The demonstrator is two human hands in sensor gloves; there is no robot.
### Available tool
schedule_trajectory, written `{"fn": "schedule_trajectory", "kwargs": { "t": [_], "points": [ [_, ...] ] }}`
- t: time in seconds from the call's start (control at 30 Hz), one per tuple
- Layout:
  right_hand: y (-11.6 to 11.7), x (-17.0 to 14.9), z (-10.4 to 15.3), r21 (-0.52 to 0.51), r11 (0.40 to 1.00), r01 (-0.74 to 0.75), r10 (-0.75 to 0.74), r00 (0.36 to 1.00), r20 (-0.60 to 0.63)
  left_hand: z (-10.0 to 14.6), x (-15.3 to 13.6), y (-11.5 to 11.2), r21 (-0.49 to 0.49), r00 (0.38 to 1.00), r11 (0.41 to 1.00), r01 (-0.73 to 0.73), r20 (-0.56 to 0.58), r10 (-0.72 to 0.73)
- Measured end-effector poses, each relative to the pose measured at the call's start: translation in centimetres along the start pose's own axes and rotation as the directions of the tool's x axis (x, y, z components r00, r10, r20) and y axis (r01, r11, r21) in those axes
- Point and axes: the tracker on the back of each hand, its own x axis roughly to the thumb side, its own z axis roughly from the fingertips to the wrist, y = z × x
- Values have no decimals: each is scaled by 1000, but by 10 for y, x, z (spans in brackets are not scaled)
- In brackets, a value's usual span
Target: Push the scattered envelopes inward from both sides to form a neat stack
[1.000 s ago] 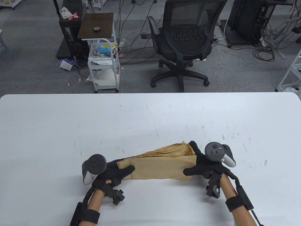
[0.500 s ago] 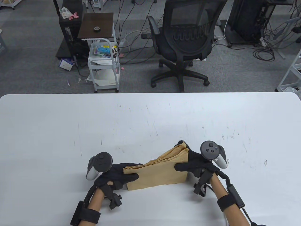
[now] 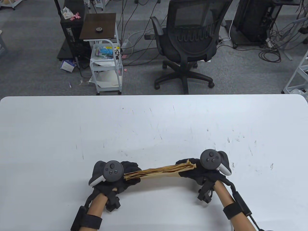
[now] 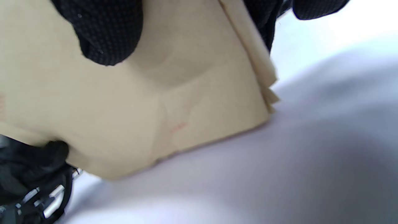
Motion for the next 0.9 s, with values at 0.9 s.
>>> {"fn": "schedule_trajectory", "kwargs": {
  "t": [0.9],
  "points": [
    [-21,-20,8,-333,943,28,-106,970,-217,-49,9,13,28,871,990,-137,-473,134]
  ]
}}
